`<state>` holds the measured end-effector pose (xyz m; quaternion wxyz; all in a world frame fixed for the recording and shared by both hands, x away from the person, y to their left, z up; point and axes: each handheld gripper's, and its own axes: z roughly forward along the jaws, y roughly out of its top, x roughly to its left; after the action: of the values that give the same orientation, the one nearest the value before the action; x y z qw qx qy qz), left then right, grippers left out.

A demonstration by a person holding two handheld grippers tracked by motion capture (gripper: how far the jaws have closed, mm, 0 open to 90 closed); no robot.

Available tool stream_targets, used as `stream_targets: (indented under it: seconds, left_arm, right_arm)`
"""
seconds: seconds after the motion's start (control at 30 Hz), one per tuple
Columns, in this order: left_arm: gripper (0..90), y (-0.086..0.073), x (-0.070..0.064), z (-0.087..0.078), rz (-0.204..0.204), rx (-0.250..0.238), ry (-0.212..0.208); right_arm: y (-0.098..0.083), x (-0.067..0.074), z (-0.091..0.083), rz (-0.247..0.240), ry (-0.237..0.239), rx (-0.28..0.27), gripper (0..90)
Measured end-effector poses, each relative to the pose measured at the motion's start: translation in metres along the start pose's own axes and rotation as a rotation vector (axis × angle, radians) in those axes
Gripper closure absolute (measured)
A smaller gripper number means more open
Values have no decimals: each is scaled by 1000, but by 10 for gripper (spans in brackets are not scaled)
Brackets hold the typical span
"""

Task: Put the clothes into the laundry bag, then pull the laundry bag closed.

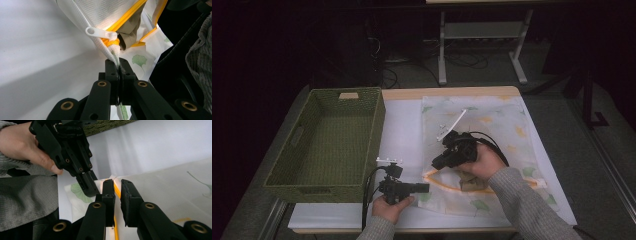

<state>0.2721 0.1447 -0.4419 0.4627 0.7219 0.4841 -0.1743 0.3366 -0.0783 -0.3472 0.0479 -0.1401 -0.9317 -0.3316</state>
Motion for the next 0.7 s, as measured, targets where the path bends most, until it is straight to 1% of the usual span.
stream_targets:
  seconds: [0.1, 0.23, 0.43, 0.57, 0.6, 0.63, 0.67, 0.7]
  left_arm:
    - [877, 0, -1, -1, 7, 0, 5]
    - [878, -1, -2, -1, 9, 3, 5]
    - [878, 0, -3, -1, 14, 5, 6]
    - [878, 0, -4, -1, 21, 2, -2]
    - [877, 0, -4, -1, 23, 1, -6]
    - [871, 0, -3, 0, 19, 0, -9]
    - [827, 0, -1, 1, 4, 3, -9]
    - [755, 1, 1, 3, -15, 9, -9]
  right_arm:
    - [4, -1, 4, -2, 4, 14, 798]
    - [9, -1, 7, -3, 10, 18, 797]
    - [9, -2, 8, 1, 12, 21, 793]
    - [11, -1, 11, 2, 20, 29, 758]
    - [12, -1, 13, 2, 16, 35, 754]
    - [13, -1, 14, -3, 13, 44, 751]
    - [14, 0, 14, -3, 9, 50, 751]
    - [15, 0, 14, -6, 10, 52, 752]
